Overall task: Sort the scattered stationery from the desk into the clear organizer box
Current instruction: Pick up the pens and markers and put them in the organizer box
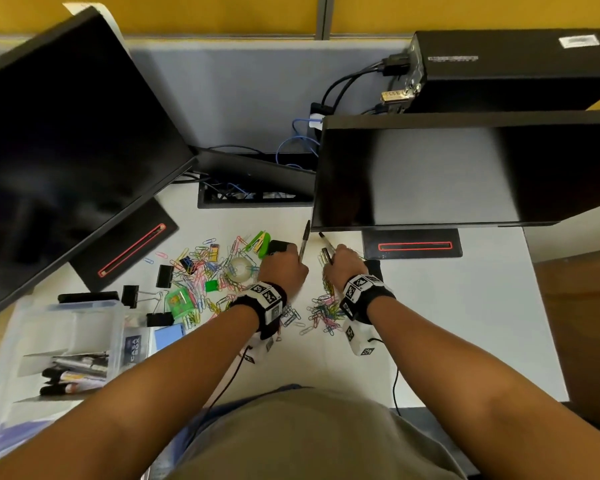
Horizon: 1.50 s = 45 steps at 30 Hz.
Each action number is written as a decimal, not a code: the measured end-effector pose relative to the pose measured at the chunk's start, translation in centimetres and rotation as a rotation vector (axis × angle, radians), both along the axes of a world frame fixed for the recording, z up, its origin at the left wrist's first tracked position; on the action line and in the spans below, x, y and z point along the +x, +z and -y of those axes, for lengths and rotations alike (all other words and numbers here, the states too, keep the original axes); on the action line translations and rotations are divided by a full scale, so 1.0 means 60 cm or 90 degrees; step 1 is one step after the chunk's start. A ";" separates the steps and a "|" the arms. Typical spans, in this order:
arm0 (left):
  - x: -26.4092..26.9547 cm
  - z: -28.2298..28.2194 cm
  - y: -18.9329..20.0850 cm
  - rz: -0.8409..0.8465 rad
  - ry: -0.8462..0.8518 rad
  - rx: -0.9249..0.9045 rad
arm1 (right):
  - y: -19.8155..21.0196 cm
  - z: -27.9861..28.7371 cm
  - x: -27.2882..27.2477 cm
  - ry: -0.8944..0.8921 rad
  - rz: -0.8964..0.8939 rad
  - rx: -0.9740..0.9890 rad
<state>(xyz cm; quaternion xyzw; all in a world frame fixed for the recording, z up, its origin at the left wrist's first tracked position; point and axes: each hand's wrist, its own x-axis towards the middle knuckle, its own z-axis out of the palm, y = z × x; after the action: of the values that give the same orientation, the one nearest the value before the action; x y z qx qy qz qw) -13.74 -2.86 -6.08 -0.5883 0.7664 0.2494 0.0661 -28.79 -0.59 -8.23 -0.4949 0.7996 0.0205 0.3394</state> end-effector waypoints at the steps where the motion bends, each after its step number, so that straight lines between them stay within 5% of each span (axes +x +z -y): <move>1: 0.008 0.002 0.003 -0.016 0.007 0.001 | 0.001 0.001 0.001 0.009 0.007 0.004; 9: 0.059 -0.008 0.012 -0.286 0.170 0.092 | 0.017 -0.021 0.008 0.023 0.223 -0.120; 16: 0.087 -0.044 0.045 -0.387 0.233 0.122 | 0.054 -0.037 0.037 0.036 0.335 -0.203; 37: 0.218 -0.138 0.103 -0.410 0.336 -0.075 | 0.125 -0.065 0.157 0.137 0.304 -0.272; 45: 0.293 -0.159 0.132 -0.393 0.401 -0.167 | 0.122 -0.055 0.236 0.257 0.258 -0.220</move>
<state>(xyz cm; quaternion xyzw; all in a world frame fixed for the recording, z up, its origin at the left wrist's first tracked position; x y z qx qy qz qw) 3.82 6.70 1.83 -0.6943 0.5592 0.3215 -0.3193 -14.64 2.72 -0.92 -0.6877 0.5930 -0.1472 0.3920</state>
